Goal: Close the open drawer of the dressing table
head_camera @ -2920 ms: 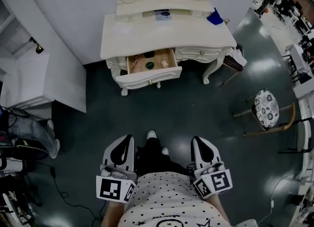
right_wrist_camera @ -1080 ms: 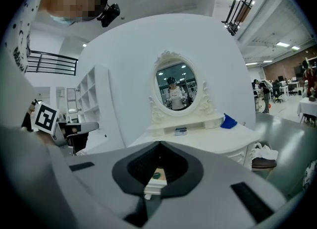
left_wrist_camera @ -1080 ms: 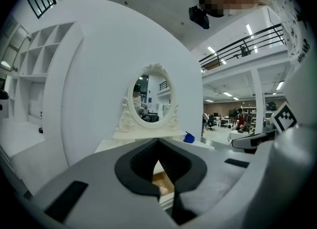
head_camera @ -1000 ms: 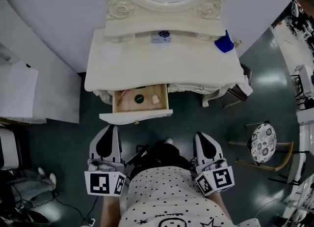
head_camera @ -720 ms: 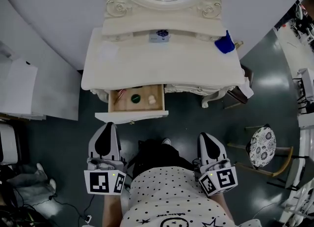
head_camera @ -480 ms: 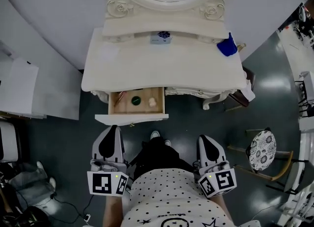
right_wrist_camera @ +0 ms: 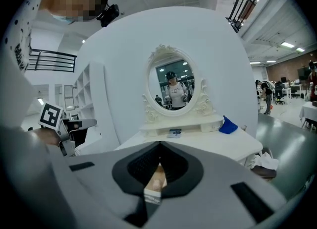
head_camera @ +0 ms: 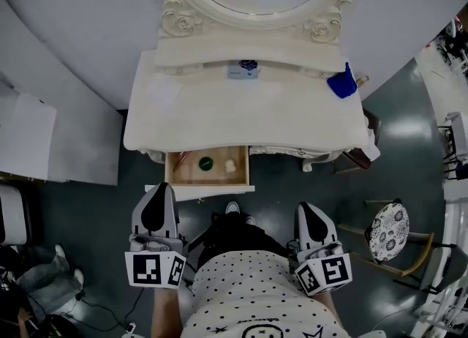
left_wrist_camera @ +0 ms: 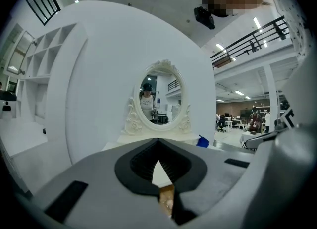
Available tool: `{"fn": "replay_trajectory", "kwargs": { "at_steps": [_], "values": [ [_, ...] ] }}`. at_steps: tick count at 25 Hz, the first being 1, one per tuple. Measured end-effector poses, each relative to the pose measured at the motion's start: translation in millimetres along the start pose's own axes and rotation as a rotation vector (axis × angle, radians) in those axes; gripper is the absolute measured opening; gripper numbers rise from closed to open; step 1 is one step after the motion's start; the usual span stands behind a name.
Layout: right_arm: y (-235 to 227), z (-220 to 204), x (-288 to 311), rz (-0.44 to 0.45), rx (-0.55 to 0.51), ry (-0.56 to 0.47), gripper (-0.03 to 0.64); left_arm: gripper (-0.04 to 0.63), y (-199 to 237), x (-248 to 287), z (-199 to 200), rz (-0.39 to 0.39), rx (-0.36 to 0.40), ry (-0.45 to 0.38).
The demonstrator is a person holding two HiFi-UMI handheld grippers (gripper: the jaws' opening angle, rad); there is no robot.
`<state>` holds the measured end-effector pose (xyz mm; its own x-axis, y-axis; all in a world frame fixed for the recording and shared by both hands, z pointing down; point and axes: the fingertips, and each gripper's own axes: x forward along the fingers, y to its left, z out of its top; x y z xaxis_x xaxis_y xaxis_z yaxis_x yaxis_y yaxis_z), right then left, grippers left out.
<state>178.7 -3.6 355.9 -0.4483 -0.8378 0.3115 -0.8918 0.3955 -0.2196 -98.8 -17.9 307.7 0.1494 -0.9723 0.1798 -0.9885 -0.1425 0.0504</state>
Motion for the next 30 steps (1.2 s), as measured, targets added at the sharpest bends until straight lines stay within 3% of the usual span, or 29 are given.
{"fn": "replay_trajectory", "kwargs": {
  "at_steps": [14, 21, 30],
  "values": [
    [17.9, 0.8, 38.3, -0.017, -0.009, 0.042, 0.008, 0.011, 52.6, 17.8, -63.3, 0.005, -0.046, 0.178],
    [15.3, -8.3, 48.9, -0.024, -0.03, 0.107, 0.008, 0.011, 56.2, 8.8, -124.0, -0.005, -0.098, 0.33],
    [2.5, -20.4, 48.2, -0.025, -0.037, 0.175, 0.008, 0.011, 30.4, -13.8, -228.7, -0.085, -0.171, 0.619]
  ]
}}
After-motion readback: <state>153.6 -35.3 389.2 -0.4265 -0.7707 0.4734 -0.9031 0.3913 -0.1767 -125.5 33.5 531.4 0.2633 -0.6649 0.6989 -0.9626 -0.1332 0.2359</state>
